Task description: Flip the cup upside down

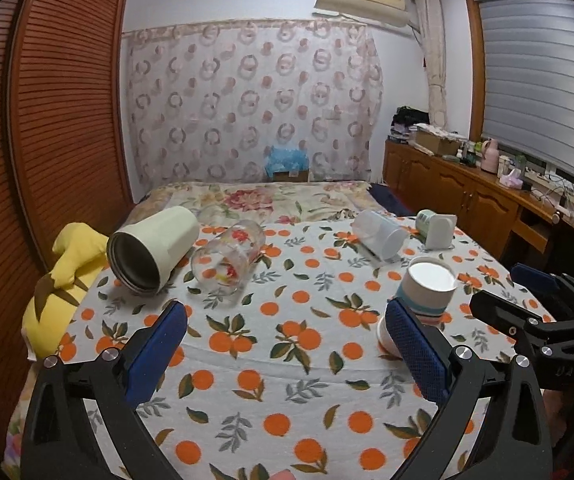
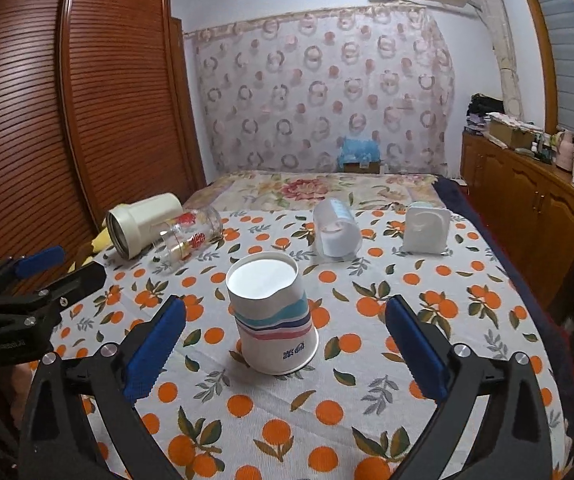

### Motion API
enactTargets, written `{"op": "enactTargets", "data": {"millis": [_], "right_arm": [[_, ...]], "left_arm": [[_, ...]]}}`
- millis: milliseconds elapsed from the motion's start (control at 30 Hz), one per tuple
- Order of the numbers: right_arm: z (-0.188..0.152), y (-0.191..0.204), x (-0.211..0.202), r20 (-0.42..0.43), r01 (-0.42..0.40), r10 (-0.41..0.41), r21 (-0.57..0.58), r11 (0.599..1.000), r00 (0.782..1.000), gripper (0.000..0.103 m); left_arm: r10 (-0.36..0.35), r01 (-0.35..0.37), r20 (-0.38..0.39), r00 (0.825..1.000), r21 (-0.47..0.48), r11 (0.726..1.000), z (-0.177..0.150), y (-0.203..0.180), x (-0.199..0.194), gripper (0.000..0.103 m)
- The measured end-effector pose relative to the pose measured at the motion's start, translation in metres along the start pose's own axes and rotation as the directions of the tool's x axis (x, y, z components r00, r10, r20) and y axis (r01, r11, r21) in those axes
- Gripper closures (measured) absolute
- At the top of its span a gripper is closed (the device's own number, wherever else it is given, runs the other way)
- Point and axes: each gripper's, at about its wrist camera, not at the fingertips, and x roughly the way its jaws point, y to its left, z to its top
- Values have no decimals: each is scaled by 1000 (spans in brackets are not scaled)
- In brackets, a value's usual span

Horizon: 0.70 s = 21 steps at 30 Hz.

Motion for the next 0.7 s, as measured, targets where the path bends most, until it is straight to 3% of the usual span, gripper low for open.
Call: {"op": "enactTargets", "data": {"millis": [700], "right_arm": [[-6,-14,-21,31,41,-42,24,999,999,3]], "left_arm": [[-4,4,1,1000,2,1000,-6,-15,-11,7]]}}
